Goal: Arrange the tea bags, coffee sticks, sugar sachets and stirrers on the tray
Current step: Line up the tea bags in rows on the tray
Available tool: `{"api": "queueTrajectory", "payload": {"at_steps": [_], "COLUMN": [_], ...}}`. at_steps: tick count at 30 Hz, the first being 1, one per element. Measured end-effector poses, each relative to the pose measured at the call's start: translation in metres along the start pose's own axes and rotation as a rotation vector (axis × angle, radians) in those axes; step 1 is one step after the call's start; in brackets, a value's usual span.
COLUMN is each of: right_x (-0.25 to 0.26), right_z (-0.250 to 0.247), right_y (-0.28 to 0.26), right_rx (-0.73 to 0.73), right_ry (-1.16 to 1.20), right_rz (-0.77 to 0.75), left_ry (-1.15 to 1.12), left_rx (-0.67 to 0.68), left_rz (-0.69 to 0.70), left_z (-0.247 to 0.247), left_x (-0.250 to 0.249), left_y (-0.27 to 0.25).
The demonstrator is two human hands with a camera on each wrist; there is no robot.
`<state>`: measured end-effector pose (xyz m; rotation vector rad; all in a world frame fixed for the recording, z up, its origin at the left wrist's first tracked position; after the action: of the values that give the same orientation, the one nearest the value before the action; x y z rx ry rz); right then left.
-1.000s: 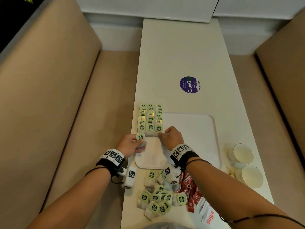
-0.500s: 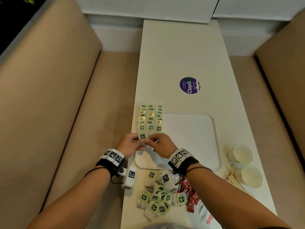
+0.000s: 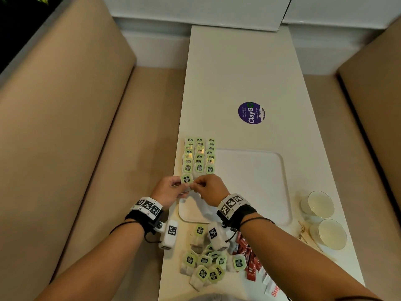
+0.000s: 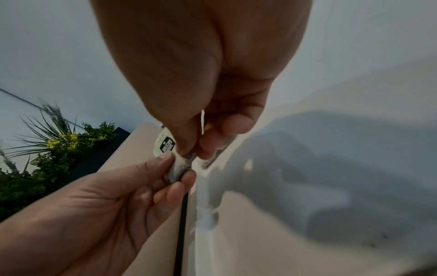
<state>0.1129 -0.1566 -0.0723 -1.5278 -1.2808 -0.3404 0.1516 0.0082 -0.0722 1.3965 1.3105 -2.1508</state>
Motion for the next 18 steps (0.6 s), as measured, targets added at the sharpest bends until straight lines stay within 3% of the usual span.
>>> {"api": "queueTrajectory", "payload": {"at_steps": [4, 18], "right_x": [0.002, 0.009], "right_z": [-0.003, 0.007], "right_y": [0.012, 0.027], "right_rx": [-0.077, -0.052], "right_ry": [0.036, 0.042], "right_rz": [0.056, 0.260], "left_ry": [0.044, 0.137], "left_rx": [-0.150, -0.132], "left_rz": [-0.053, -0.145], "left_z": [-0.011, -0.027], "left_x": [0.005, 0.030], "left_y": [0.000, -0.030]}}
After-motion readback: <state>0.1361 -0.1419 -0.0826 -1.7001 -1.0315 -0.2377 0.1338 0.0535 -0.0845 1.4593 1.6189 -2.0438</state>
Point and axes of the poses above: each hand's wrist, its own y-axis towards the middle knuckle, its own z-axis out of the palm, x = y × z, the point moved 3 cm from there along y, towards the middle knuckle, and after that the axes turned 14 degrees about x, right-handed, at the moved point
